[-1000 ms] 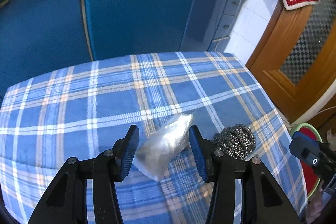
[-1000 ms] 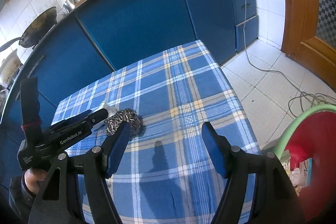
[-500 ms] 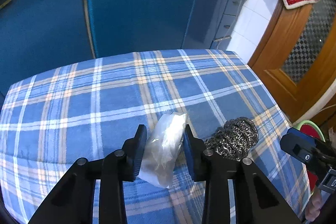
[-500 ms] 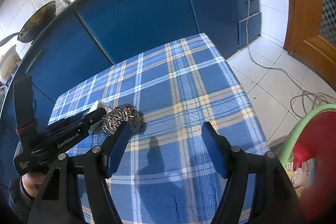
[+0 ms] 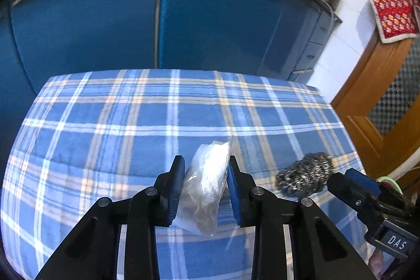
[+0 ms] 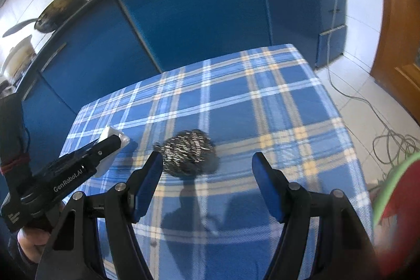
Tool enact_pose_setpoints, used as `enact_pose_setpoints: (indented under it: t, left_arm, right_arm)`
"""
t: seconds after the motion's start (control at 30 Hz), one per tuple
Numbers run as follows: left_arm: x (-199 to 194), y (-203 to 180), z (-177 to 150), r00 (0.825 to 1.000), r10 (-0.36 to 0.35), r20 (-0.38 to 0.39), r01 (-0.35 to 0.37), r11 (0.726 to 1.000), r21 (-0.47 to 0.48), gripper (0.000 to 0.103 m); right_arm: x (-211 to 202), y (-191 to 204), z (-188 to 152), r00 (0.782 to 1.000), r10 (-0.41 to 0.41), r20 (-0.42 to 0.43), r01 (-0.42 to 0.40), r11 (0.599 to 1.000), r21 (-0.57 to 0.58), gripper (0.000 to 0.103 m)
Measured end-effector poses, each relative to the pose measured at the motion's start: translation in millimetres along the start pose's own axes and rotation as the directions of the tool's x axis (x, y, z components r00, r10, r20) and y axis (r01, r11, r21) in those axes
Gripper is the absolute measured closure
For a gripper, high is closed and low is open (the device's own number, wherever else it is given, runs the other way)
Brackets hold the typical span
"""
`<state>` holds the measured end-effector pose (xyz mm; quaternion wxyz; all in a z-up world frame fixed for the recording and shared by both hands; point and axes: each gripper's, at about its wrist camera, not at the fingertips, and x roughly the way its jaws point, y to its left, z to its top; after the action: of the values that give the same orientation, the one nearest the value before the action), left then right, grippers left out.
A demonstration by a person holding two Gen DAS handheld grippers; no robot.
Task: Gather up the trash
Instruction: 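Grasp the steel wool scrubber with the right tool while the left tool holds the bag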
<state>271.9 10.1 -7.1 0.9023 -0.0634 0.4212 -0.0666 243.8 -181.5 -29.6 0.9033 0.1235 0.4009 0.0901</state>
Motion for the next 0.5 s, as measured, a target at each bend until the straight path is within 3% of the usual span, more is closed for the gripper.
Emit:
enact_pose_setpoints:
  t: [0.27,0.5]
  left_arm:
    - [4.6,8.9,-3.1,0.999,0.029,-0.014,-0.029,0.999,-0.028,0.071]
    - [3.9,9.1,-3.8,1.0,0.02,-0.012,-0.021,0.999,-0.028,0.071]
  right_arm:
    - [20.6,16.7,-2.3,1.0,-0.021,-0.02,0.02,0.997,-0.071,0.032]
    - [31.5,24.8,-5.6,0.999,-0.012,-0.032,0.008,0.992,-0.128,0.06]
